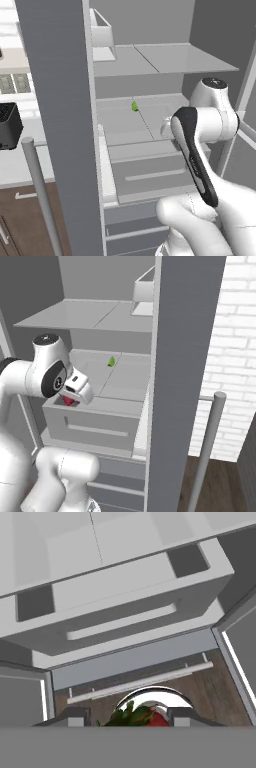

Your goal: Take the strawberry from the fridge and place it on top of the pancake, located on the dining counter.

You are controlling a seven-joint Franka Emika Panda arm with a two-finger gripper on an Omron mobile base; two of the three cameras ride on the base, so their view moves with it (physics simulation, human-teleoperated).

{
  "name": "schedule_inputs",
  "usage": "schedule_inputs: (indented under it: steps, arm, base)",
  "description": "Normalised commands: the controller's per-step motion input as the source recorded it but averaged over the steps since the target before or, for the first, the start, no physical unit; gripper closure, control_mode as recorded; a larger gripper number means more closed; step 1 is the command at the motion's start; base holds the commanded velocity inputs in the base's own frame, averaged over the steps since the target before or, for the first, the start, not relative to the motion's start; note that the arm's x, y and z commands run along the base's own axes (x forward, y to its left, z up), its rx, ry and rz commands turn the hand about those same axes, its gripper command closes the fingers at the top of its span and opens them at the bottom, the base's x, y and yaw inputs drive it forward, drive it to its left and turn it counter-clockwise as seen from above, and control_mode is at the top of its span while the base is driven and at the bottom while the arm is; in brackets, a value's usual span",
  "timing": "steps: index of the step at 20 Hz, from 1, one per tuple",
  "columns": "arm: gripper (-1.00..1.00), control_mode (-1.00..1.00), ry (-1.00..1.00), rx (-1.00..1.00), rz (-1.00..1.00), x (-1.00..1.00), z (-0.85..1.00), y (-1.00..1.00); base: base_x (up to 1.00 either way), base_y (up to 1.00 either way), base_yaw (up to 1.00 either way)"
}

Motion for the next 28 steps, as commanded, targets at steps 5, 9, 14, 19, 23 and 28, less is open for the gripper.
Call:
schedule_inputs:
  steps: [5, 9, 14, 19, 23, 28]
  arm:
    - [1.0, -1.0, -0.02, -0.02, 0.0, -0.71, 0.03, -0.07]
    - [1.0, -1.0, 0.0, 0.0, 0.04, -0.27, -0.01, 0.0]
    - [1.0, -1.0, 0.0, 0.0, 0.0, 0.0, 0.0, 0.0]
    - [1.0, -1.0, 0.0, 0.0, 0.0, 0.0, 0.0, 0.0]
    - [1.0, 1.0, 0.0, 0.0, 0.0, -0.05, 0.0, 0.0]
    - [1.0, 1.0, 0.0, 0.0, 0.0, 0.0, 0.0, 0.0]
  base:
    - [0.0, 0.0, 0.0]
    - [0.0, 0.0, 0.0]
    - [0.0, 0.0, 0.0]
    - [0.0, 0.0, 0.0]
    - [-0.58, -0.04, 0.0]
    - [-0.92, 0.0, 0.24]
